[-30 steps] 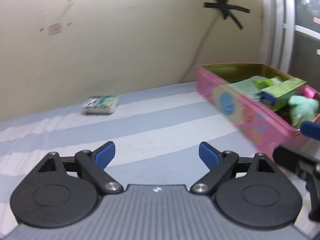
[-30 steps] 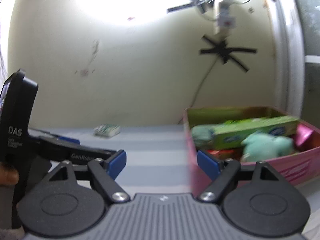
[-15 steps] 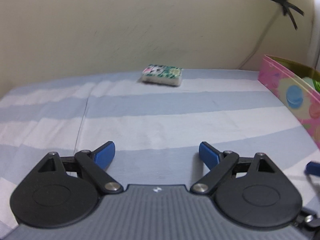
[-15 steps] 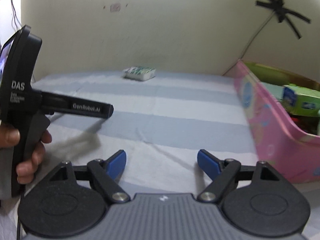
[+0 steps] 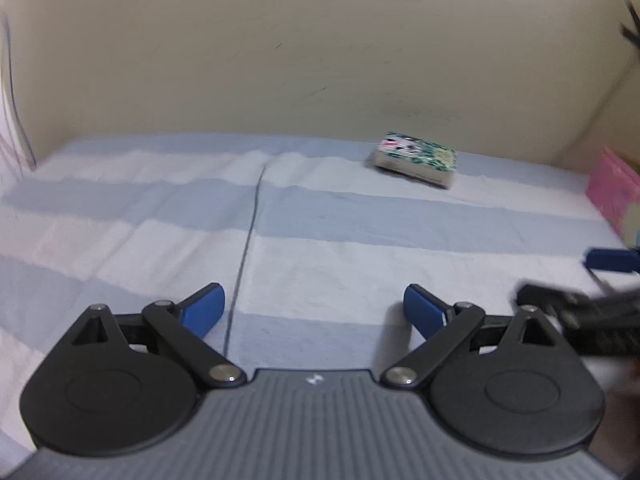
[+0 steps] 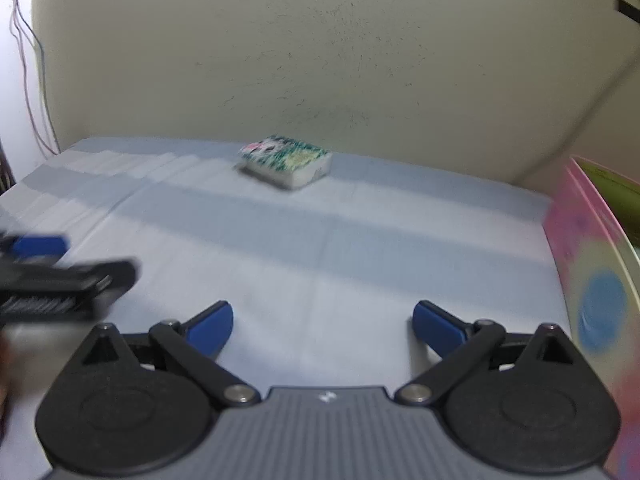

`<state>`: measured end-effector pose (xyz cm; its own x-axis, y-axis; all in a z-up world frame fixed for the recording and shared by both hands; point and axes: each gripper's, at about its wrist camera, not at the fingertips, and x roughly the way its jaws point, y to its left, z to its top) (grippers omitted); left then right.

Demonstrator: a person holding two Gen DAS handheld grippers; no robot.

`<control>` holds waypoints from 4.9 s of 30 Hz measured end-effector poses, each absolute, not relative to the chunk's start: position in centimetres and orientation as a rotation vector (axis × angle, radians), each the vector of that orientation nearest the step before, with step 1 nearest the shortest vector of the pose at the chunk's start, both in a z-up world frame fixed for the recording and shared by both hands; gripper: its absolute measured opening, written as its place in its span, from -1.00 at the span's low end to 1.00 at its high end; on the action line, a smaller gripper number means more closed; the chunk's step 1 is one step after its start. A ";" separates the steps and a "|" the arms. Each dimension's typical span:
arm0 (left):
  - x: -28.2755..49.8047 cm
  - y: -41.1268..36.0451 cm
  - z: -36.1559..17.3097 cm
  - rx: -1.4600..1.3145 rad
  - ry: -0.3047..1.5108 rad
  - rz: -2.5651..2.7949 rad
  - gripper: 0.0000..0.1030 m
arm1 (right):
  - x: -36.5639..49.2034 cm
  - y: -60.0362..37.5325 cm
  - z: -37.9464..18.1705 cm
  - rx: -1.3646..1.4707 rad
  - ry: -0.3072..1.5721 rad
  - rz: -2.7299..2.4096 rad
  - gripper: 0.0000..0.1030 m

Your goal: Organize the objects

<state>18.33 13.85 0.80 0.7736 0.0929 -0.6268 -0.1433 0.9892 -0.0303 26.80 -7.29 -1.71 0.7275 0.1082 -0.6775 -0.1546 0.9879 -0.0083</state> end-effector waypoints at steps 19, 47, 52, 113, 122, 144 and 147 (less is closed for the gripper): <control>18.9 14.4 0.7 -0.116 0.679 0.146 1.00 | 43.6 -2.7 -3.0 -0.200 0.723 0.306 0.99; 18.5 14.3 0.7 -0.107 0.681 0.147 1.00 | 22.8 -8.0 -3.2 -0.046 0.684 0.251 0.07; 18.2 14.0 0.7 -0.084 0.682 0.130 1.00 | 16.2 -9.6 -3.3 -0.055 0.671 0.229 0.08; 12.9 12.8 0.1 -0.043 0.679 0.177 1.00 | 6.0 -17.6 -2.6 0.511 0.547 0.293 1.00; 12.5 12.6 0.2 -0.042 0.678 0.163 1.00 | 6.6 -17.3 -2.5 0.480 0.553 0.293 1.00; 9.8 10.4 2.3 -0.219 0.658 -0.334 1.00 | 9.3 -10.7 -1.7 0.022 0.662 0.156 1.00; 9.6 8.8 2.2 -0.246 0.701 -0.435 1.00 | 9.9 -10.4 -1.7 0.017 0.661 0.151 1.00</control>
<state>9.61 8.77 2.18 0.6803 -0.4640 -0.5673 0.3020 0.8828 -0.3599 9.94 -10.35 -1.74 0.7791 0.1451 -0.6099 -0.1341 0.9889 0.0639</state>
